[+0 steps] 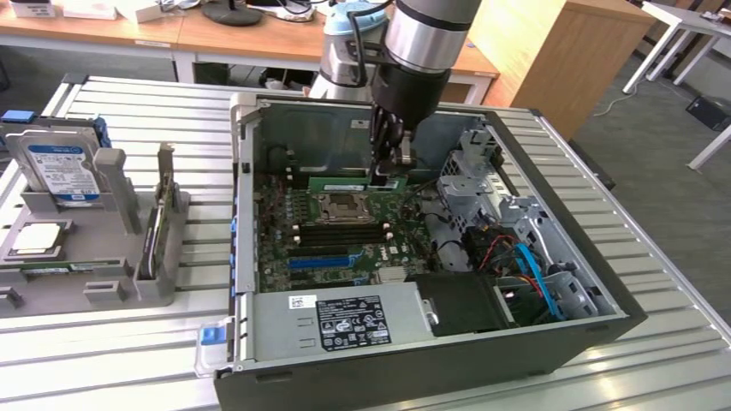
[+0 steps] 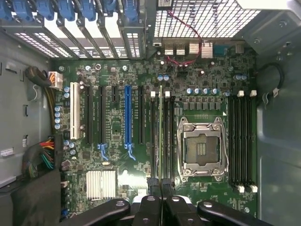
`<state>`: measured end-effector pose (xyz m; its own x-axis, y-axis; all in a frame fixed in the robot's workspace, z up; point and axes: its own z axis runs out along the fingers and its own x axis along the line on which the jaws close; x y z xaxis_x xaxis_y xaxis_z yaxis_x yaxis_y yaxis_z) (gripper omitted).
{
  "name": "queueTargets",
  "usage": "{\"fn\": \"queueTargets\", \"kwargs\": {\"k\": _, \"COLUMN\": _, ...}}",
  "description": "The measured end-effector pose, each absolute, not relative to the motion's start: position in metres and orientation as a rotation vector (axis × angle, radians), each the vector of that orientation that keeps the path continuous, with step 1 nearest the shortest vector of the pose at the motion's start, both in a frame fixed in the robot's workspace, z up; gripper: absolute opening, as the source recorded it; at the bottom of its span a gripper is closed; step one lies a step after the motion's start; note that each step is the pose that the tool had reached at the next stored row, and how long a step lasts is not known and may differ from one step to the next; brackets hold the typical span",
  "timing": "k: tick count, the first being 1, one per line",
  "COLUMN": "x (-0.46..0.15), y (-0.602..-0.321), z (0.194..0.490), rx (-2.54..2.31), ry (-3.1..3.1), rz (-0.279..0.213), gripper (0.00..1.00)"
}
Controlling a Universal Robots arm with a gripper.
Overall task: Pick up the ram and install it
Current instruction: 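Insert the ram into the slot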
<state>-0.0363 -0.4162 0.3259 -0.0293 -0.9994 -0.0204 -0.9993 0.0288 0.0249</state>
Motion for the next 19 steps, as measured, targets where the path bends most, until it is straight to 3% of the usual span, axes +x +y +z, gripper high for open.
{"fn": "queueTargets", "kwargs": {"k": 19, "x": -0.036, "y": -0.416, "z": 0.299, "rx": 2.188, "ry": -2.252, "rz": -0.048, "gripper": 0.12}}
